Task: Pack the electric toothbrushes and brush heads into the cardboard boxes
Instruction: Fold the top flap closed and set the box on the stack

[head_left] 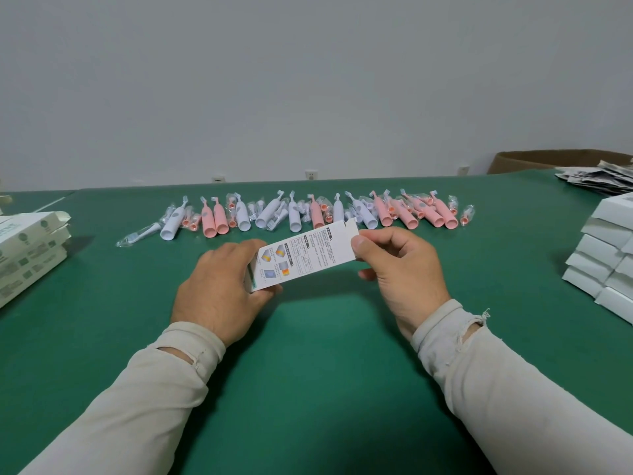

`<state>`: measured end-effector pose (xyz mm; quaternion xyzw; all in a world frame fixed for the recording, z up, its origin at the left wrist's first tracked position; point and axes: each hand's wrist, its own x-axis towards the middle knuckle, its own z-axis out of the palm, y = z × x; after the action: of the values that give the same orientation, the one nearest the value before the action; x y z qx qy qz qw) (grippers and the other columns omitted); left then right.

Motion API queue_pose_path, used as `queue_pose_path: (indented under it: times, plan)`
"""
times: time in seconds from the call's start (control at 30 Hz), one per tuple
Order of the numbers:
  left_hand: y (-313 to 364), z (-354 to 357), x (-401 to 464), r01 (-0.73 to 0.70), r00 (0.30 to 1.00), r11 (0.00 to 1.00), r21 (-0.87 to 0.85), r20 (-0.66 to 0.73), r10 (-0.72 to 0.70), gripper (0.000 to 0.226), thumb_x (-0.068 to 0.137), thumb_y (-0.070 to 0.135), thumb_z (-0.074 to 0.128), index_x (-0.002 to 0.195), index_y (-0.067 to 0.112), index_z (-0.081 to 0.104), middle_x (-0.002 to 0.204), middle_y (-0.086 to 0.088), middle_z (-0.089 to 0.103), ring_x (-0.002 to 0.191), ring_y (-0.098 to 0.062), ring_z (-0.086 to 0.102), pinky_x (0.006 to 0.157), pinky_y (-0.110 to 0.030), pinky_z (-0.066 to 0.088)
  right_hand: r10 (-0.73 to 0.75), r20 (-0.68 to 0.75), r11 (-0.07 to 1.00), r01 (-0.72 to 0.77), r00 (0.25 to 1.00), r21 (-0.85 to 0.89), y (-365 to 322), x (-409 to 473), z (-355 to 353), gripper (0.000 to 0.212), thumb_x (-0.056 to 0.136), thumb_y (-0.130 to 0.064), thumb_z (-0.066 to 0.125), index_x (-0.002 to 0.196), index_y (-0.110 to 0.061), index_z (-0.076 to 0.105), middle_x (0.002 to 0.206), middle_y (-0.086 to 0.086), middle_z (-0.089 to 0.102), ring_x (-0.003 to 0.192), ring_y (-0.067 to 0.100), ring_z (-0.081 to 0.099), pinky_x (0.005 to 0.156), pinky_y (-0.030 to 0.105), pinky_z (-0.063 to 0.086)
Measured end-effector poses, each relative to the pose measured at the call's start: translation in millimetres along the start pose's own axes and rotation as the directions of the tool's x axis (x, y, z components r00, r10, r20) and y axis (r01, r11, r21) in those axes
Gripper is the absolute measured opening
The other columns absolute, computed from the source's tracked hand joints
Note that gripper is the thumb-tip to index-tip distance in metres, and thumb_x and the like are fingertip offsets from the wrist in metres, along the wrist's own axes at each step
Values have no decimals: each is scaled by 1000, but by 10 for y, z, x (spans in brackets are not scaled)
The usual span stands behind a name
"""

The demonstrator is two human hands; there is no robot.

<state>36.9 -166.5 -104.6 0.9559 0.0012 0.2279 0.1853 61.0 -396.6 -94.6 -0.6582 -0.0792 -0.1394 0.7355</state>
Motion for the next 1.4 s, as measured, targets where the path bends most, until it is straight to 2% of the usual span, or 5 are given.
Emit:
queue_pose_path:
  times: [0.33,0.7,0.87,1.1,1.4]
  plan:
    - [59,-16,-20,-34,999,999,40,-13,35,52,79,51,71,126,45,48,116,15,57,113,-18,50,77,-40,50,1,16,999,0,1000,-37,30,-19,30,20,91,-24,71,72,-19,73,86,-3,77,75,7,66,65,23,54]
    - [337,152,-115,-156,987,947,-279,-21,157,70,78,22,80,141,18,48,131,0,56,110,-2,43,97,-27,37,274,-182,947,-231,944,224,-19,-49,53,41,95,-21,66,131,-17,47,105,7,72,80,12,71,75,28,61]
    - [568,140,-194,-85,995,850,-519,-92,44,35,76,24,84,105,27,64,103,17,66,93,-9,62,77,-20,47,212,-43,935,-216,976,-280,-24,-401,359,61,90,-39,65,140,-25,34,121,-2,65,102,16,66,97,41,54]
    - [596,139,-207,194,980,374,-907,159,-122,11,84,12,76,94,11,71,90,-10,76,71,-14,67,62,-15,56,-185,581,160,608,793,-778,-432,-539,105,65,88,-15,60,150,-21,38,156,7,34,127,30,42,107,43,39]
    - [614,54,-297,154,968,143,-978,178,175,27,79,11,66,106,11,71,107,-5,74,98,-13,69,88,-25,56,-300,666,-229,627,683,-745,-557,-653,91,22,99,-21,50,116,-13,62,108,4,66,88,26,60,56,36,33]
